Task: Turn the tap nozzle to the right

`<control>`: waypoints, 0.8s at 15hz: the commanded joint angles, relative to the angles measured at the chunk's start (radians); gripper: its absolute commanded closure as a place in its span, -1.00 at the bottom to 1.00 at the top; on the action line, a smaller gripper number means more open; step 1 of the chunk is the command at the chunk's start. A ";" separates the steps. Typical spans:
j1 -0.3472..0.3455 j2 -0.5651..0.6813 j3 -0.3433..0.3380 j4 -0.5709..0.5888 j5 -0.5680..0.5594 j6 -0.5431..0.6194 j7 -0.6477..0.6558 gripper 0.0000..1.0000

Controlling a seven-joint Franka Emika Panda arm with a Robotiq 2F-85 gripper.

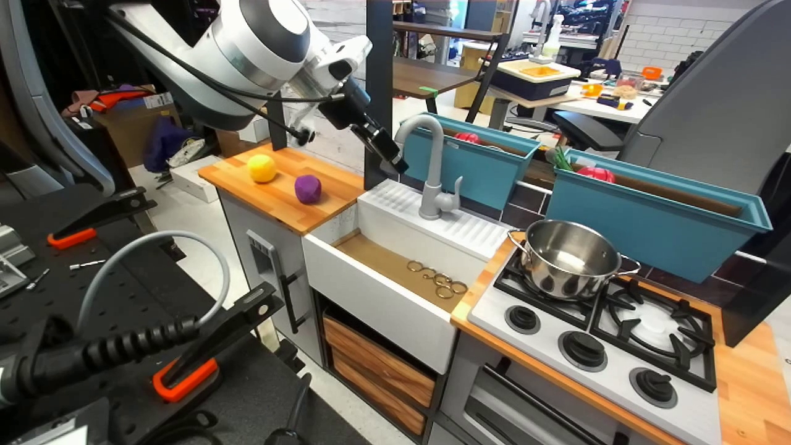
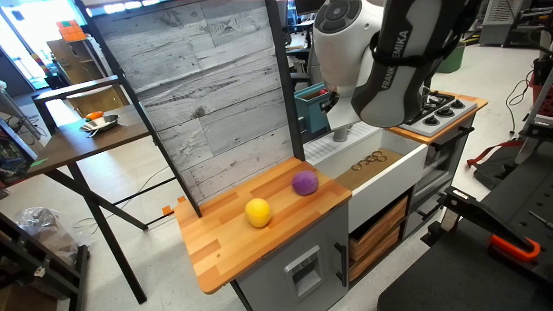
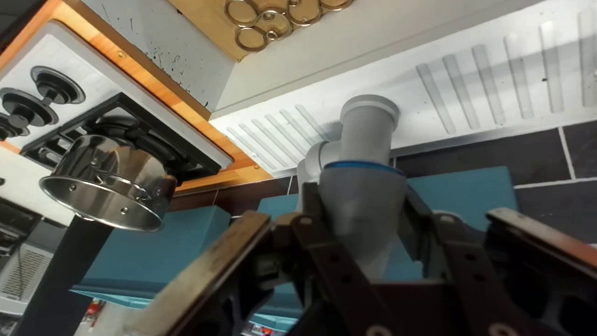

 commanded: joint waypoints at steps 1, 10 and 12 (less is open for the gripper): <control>-0.147 -0.073 0.078 -0.061 -0.037 0.048 -0.256 0.66; -0.720 -0.261 0.507 -0.028 -0.298 0.090 -0.774 0.66; -0.852 -0.266 0.614 -0.001 -0.355 0.052 -0.875 0.66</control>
